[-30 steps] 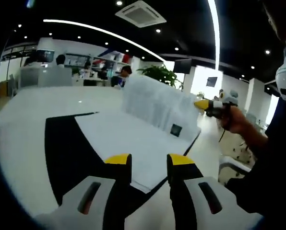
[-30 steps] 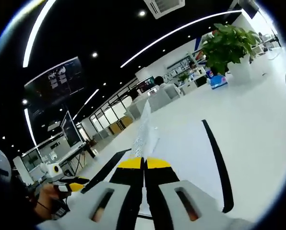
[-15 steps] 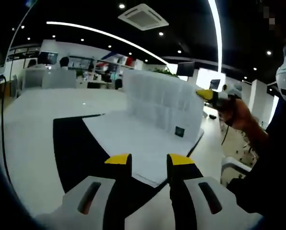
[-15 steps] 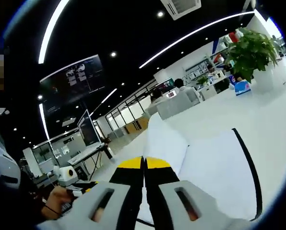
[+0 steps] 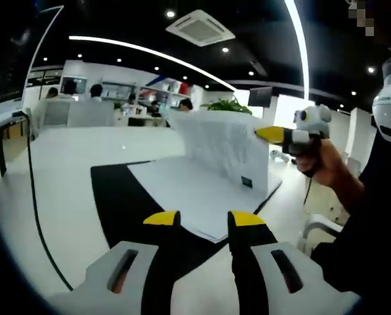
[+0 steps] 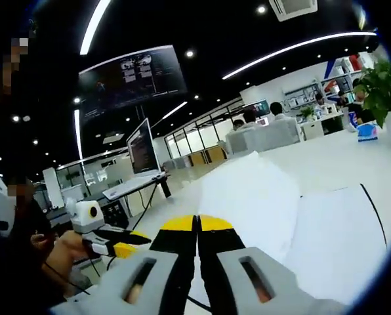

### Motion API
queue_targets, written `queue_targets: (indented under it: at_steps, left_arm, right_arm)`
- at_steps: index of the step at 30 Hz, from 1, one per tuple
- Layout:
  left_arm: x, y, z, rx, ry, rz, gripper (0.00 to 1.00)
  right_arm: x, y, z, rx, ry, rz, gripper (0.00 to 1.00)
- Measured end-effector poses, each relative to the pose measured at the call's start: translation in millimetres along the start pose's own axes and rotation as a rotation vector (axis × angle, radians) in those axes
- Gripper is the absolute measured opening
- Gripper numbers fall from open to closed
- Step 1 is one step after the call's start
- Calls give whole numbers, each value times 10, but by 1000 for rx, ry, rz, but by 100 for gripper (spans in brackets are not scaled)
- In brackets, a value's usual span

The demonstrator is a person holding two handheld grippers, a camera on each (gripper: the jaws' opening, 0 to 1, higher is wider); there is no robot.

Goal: Flip through the bound document one page at a time

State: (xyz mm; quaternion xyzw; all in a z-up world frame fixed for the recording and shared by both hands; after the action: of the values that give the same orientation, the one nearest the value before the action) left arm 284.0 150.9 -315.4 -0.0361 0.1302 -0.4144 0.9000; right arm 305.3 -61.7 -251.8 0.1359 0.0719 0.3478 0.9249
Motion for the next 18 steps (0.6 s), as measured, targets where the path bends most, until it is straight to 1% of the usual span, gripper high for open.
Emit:
queue_targets:
  at_steps: [2, 4, 5, 7, 11, 13, 15, 18]
  left_arm:
    - [-52, 12, 12, 3, -5, 10, 31]
    - [-91, 37, 9, 1, -8, 24, 31]
    - [-108, 56, 2, -3, -8, 32, 31]
    - [-122, 76, -8, -8, -8, 40, 31]
    - [-143, 93, -19, -12, -10, 48, 31]
    - [-143, 86, -19, -18, -14, 42, 31]
    - [-138, 59, -13, -36, -29, 21, 30]
    - [-115, 38, -38, -40, -26, 10, 30]
  right_arm:
    - [58, 53, -28, -62, 14, 0, 2]
    - [120, 104, -67, -146, 39, -8, 2]
    - [161, 130, -100, -202, 57, -18, 2]
    - [216, 174, -145, -257, 75, -22, 2]
    - [332, 276, -311, -362, 131, -19, 2]
    - [363, 324, -391, -391, 154, -8, 2]
    - [376, 328, -449, -400, 171, -5, 2]
    - [401, 321, -555, -368, 211, 14, 2]
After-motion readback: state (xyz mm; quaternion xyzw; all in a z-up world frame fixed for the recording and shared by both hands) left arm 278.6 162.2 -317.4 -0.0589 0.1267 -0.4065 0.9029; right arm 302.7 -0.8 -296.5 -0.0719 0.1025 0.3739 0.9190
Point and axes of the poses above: the point that each gripper's makers call its tool centre point, and the gripper's own axes: x roughly forward along the fingers, y roughly to its left, z roughly out of its top, the point moved 5 cm from there along -x, roughly backward along the fingers, and after that the axes turned 1 degree about -z, right-handed, at the moved point
